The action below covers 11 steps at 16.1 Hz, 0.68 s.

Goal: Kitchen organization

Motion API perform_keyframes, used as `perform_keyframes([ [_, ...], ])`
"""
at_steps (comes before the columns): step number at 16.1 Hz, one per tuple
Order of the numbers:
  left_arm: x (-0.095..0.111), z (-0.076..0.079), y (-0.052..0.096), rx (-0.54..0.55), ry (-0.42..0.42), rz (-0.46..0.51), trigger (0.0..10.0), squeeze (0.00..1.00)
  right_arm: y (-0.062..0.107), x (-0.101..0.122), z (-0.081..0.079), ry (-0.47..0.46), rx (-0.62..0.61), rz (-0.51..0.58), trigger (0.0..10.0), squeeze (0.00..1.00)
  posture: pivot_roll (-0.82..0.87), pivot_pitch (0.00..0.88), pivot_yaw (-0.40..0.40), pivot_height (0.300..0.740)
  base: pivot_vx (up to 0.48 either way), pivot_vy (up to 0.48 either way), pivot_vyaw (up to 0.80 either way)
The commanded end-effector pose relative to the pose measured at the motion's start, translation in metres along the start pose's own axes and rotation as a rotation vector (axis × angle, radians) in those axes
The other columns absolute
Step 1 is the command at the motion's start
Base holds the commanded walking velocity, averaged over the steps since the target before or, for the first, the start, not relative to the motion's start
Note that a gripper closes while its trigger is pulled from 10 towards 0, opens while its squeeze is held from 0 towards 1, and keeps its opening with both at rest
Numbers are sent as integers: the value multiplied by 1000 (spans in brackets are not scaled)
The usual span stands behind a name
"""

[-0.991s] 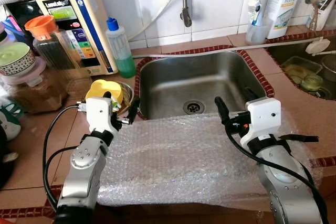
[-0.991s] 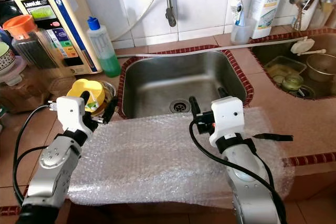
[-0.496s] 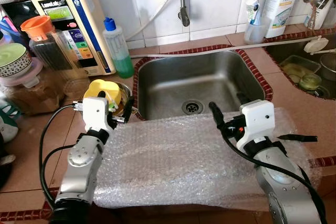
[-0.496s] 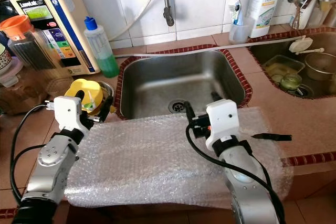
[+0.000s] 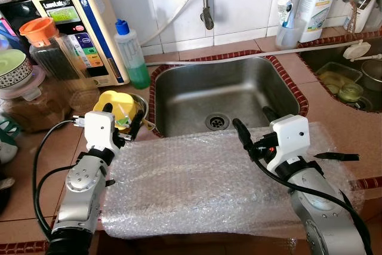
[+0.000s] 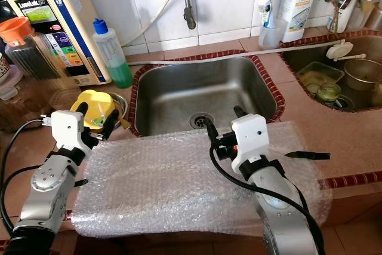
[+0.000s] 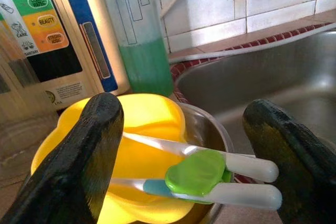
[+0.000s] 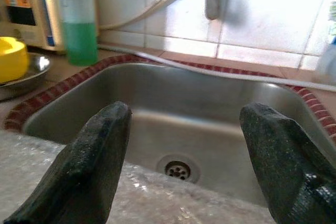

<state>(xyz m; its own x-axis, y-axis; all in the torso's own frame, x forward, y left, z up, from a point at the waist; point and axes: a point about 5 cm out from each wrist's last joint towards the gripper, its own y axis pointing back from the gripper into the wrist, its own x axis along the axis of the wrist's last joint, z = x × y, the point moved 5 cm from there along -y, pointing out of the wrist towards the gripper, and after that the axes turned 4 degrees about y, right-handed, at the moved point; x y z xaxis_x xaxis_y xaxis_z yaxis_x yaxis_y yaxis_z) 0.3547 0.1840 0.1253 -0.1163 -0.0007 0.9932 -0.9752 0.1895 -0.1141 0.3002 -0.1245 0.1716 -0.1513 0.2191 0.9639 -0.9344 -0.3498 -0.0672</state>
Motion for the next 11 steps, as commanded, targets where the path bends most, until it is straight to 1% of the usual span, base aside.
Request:
perform_keyframes([
  [1, -4, -10, 6, 12, -21, -23, 5882, 0, -1, 6, -11, -31, 63, 11, 10000, 0, -325, 91, 154, 740, 0, 0, 0],
  [2, -6, -10, 7, -5, -19, -32, 10000, 0, -1, 5, -16, -60, 94, 0, 10000, 0, -325, 92, 155, 740, 0, 0, 0],
  [3, -6, -8, 9, -32, -46, -33, 10000, 0, 0, 7, -22, -64, 136, 6, 10000, 0, -324, 92, 157, 740, 0, 0, 0],
  [5, -6, -6, 10, -47, -53, -39, 10000, 0, 2, 8, -31, -90, 197, 6, 10000, 0, -323, 93, 159, 740, 0, 0, 0],
  [8, -6, -4, 11, -70, -77, -42, 10000, 0, 3, 9, -33, -102, 221, 2, 10000, 0, -323, 95, 158, 740, 0, 0, 0],
  [9, -6, -4, 11, -71, -72, -41, 8745, 0, 3, 9, -33, -101, 220, 1, 10000, 0, -323, 95, 158, 740, 0, 0, 0],
  [10, -6, -4, 11, -68, -68, -39, 1137, 0, 3, 9, -32, -101, 217, 2, 10000, 0, -324, 95, 158, 740, 0, 0, 0],
  [11, -6, -4, 11, -67, -67, -37, 0, 0, 3, 10, -32, -102, 216, 2, 10000, 0, -323, 94, 157, 740, 0, 0, 0],
])
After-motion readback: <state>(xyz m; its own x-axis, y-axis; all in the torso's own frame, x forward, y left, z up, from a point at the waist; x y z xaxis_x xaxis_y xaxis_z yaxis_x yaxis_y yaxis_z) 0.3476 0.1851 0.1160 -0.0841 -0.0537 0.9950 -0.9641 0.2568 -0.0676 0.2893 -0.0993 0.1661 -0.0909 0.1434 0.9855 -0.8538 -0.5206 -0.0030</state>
